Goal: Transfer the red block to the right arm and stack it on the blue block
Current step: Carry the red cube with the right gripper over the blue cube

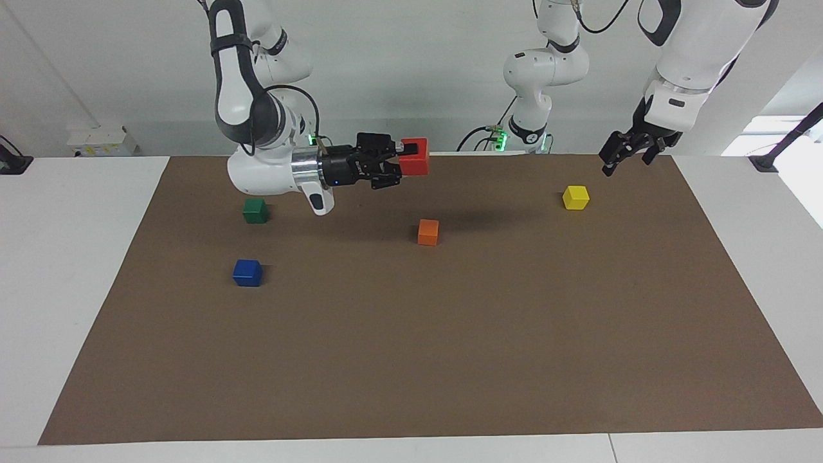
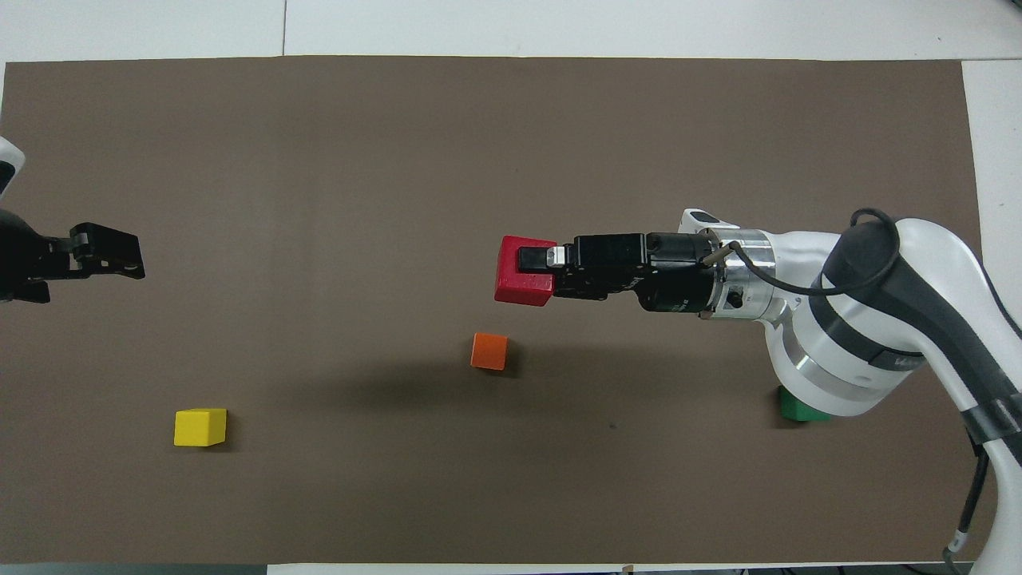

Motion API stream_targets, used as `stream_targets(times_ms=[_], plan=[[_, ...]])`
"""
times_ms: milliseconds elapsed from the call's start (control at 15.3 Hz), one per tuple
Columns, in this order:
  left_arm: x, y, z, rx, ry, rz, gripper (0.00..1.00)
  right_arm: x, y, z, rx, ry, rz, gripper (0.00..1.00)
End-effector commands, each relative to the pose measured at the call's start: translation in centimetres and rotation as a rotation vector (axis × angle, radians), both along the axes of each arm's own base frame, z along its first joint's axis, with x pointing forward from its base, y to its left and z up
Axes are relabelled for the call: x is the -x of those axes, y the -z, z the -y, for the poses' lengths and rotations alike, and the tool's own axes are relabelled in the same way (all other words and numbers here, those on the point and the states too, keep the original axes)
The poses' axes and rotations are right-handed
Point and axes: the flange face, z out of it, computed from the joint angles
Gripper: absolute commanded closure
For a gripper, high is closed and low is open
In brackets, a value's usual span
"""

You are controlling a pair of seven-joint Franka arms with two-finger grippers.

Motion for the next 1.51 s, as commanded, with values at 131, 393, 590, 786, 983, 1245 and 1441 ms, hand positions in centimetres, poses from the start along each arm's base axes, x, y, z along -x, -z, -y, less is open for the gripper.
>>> stream_targets(times_ms=[131, 393, 590, 786, 983, 1245, 1441], plan=[[1.5, 2.2, 3.0, -0.042, 0.084, -0.079, 0.00, 1.0, -3.5, 3.5, 0.237, -0.024, -0.006, 1.00], [0.8, 2.0, 3.0, 0.008, 0.076, -0.054, 0.00, 1.3, -9.1, 5.7, 0.338, -0.012, -0.045, 1.00], [-0.3, 1.5, 1.3, 0.048, 0.072, -0.019, 0.00, 1.5, -12.7, 6.4, 0.525, -0.017, -0.064, 1.00], [-1.1, 1.2, 1.0, 0.054, 0.177, -0.045, 0.00, 1.8, -13.2, 7.3, 0.762, -0.050, -0.041, 1.00], [-1.1, 1.0, 0.3, 0.053, 0.173, -0.039, 0.00, 1.9, -11.4, 8.9, 1.019, -0.093, 0.005, 1.00], [-1.0, 1.2, 0.1, 0.053, 0.170, -0.044, 0.00, 1.6, -9.7, 12.3, 1.335, -0.132, 0.038, 1.00], [-1.0, 1.1, 0.2, 0.053, 0.168, -0.042, 0.00, 1.5, -8.5, 16.2, 1.450, -0.121, 0.014, 1.00]])
